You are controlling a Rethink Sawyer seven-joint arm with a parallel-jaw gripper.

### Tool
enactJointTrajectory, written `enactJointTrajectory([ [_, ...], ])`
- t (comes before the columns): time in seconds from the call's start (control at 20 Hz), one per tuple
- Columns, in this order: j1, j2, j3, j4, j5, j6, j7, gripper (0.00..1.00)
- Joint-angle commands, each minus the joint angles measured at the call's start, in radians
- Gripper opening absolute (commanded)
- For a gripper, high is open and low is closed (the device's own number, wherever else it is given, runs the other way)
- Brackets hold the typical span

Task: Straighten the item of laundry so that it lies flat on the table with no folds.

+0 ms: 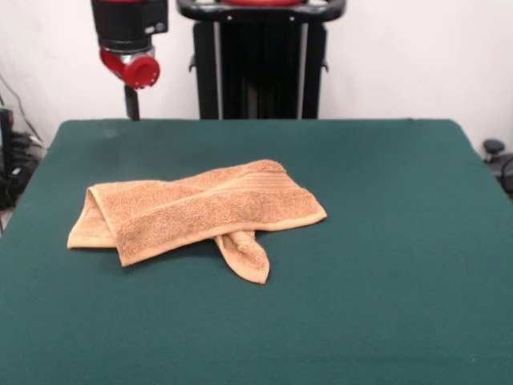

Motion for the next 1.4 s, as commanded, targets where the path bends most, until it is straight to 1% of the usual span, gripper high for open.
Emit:
enactJointTrajectory([
  [0.05,0.096,-0.088,0.004,0.006,0.041,0.045,0.119,0.0],
  [0.1,0.107,-0.091,-0.009,-0.004,0.042,0.055,0.118,0.0],
  [0.15,0.133,-0.09,-0.035,-0.021,0.04,0.023,0.132,0.0],
  [0.3,0.155,-0.085,-0.053,-0.046,0.059,0.055,0.138,0.0],
  [0.35,0.164,-0.09,-0.059,-0.048,0.07,0.041,0.153,0.0],
  [0.4,0.159,-0.097,-0.05,-0.042,0.084,0.045,0.158,0.0],
  [0.5,0.18,-0.12,-0.061,-0.041,0.117,0.043,0.185,0.0],
  [0.7,0.182,-0.153,-0.033,-0.046,0.18,0.07,0.188,0.0],
  [0.85,0.203,-0.143,-0.038,-0.078,0.212,0.07,0.184,0.0],
  [1.15,0.212,-0.126,-0.008,-0.132,0.281,0.102,0.164,0.0],
  [1.25,0.222,-0.101,-0.008,-0.158,0.298,0.103,0.158,0.0],
  [1.4,0.26,-0.053,-0.029,-0.192,0.324,0.089,0.168,0.0],
])
